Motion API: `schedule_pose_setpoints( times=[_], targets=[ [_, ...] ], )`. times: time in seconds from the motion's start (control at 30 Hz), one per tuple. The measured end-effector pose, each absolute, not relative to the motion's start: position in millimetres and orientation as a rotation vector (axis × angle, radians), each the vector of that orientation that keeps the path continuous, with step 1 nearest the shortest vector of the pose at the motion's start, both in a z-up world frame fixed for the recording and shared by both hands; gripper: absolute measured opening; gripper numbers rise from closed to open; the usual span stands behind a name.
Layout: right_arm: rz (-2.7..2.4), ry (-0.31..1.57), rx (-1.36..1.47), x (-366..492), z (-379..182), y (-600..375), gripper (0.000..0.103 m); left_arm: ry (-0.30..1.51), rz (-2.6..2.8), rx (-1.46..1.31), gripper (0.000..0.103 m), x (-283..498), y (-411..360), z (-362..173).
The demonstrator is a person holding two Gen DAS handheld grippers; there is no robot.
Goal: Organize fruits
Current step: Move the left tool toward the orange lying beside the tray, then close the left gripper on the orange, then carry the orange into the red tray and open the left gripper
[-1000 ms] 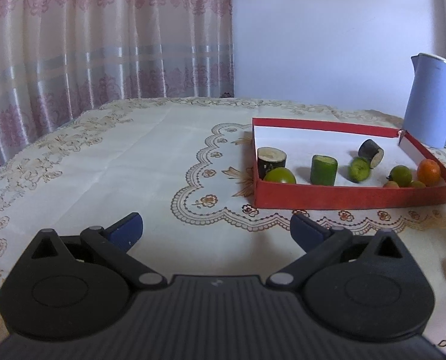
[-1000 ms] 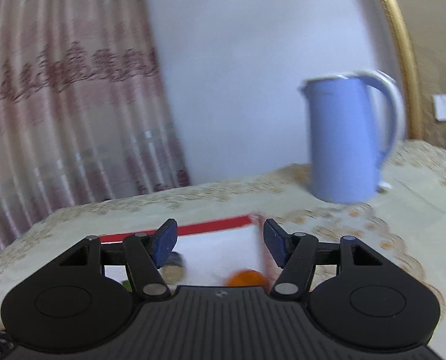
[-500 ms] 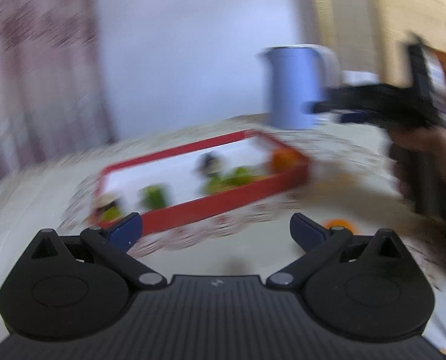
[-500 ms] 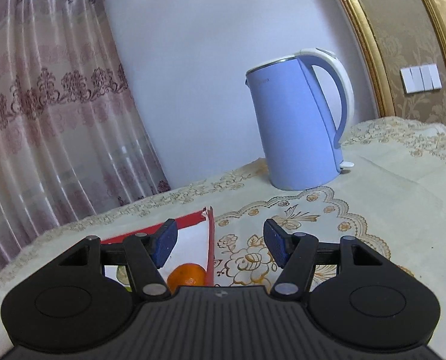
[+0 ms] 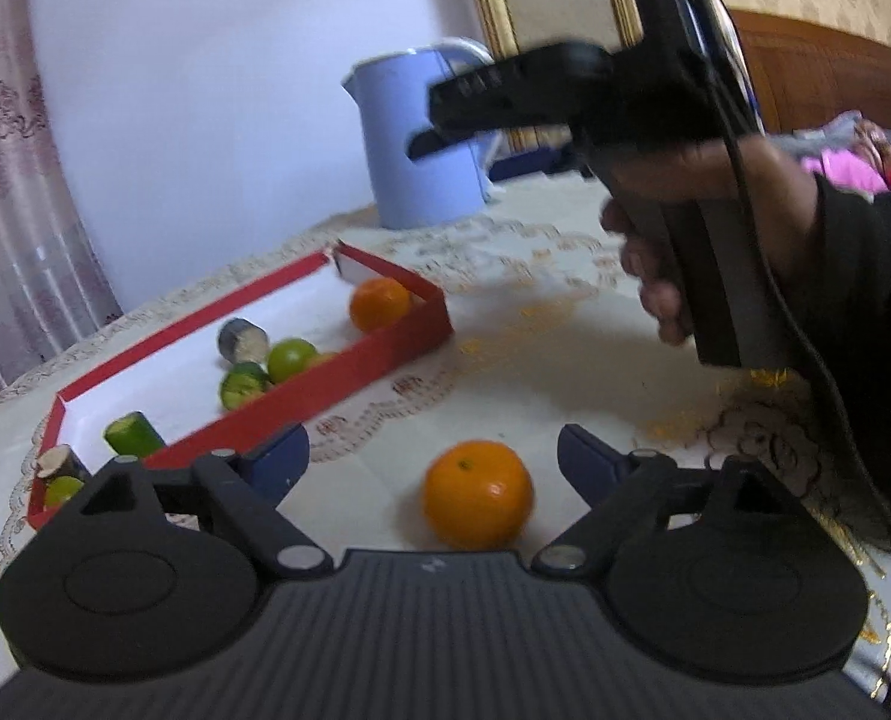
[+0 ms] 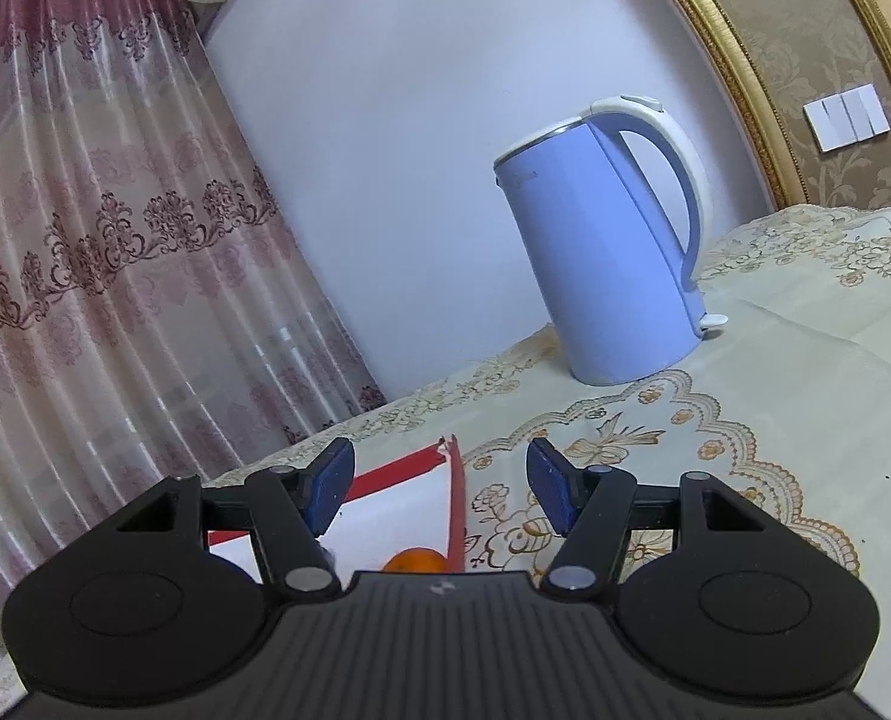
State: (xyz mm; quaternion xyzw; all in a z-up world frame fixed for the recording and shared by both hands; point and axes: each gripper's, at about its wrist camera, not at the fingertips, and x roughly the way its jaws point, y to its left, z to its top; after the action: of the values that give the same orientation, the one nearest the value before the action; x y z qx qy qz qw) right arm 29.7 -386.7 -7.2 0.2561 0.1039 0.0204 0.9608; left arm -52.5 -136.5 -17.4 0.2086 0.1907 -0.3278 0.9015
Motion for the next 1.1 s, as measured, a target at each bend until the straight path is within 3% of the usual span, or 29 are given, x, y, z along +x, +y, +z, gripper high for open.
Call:
schedule_pose_setpoints(
  times=[0.17, 0.3, 0.37, 0.43, 1.1],
  targets=[
    [0.047, 0.201, 0.532, 28, -7, -388, 0.063, 0.426, -0.705, 0.447, 0.087, -51, -145, -24],
    [0.047, 0.202, 0.532, 28, -6, -388, 0.063, 0.473, -0.704, 0.459, 0.063, -46, -149, -29],
    [0.047, 0.201, 0.533, 28, -7, -388, 0.063, 0.494, -0.710, 0.445, 0.056, -43, -149, -31],
    [0.046, 0.201, 0.532, 28, -7, -388, 0.063, 0.504, -0.718, 0.429, 0.041, -41, -147, -30],
    [0.026, 0.222, 0.482, 31, -10, -379, 0.063, 0.489, -0.324, 0.288, 0.040, -4, -102, -1]
  ],
)
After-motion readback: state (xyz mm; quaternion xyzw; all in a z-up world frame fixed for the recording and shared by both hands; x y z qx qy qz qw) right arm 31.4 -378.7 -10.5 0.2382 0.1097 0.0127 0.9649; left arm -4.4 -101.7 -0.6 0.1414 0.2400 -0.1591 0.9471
